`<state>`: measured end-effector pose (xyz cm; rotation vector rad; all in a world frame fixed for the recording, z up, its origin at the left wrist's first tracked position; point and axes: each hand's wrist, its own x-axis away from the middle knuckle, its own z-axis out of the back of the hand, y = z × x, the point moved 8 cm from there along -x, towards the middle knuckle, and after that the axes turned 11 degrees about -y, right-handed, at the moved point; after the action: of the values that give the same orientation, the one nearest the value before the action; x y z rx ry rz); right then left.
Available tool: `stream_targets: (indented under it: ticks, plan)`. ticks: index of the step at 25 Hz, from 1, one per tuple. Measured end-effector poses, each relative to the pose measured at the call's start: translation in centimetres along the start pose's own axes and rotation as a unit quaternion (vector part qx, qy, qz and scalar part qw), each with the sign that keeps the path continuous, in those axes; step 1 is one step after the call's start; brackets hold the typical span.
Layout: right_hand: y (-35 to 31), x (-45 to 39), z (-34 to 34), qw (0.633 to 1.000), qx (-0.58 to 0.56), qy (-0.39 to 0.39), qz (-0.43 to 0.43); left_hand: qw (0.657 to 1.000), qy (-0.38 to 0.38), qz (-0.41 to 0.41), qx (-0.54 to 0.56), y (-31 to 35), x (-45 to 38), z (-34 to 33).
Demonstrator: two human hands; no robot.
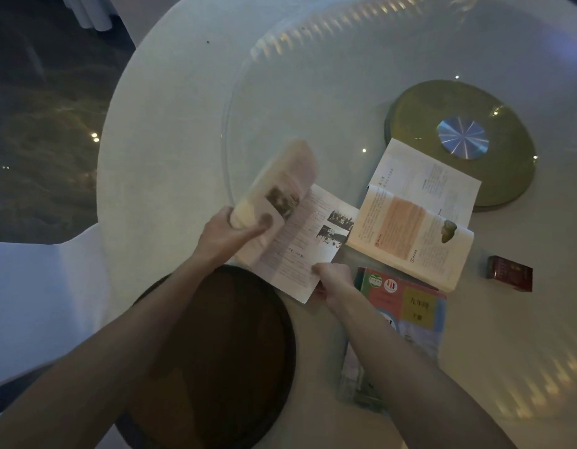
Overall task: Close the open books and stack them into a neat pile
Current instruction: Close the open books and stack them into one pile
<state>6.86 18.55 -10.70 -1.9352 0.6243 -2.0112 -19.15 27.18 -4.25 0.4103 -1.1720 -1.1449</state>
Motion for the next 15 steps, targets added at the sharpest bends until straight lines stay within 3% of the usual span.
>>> stream_targets:
  ticks: [5,6,8,11,15]
  plan:
    - [0.9,0.5,0.4,0.998,-0.036,-0.033,0.046,0.971,-0.231,-0.061,-0.009,2.2,1.9,-7.8]
    - [1.2,0.6,0.7,0.996,-0.064,-0.041,0.050,0.971,-0.231,-0.057,0.012,2.1,1.8,-8.4]
    - [1.6,0.9,1.2,0.993,-0.086,-0.053,0.055,0.988,-0.147,-0.043,0.007,1.4,1.1,-7.8]
    - [0.9,0.7,1.8,0.995,-0.005,-0.061,0.078,0.994,-0.011,0.009,-0.111,-0.4,0.3,-5.6]
    - [-0.7,1.1,2.7,0.993,0.013,-0.075,0.089,0.996,-0.020,0.054,-0.066,-1.9,0.1,-5.2]
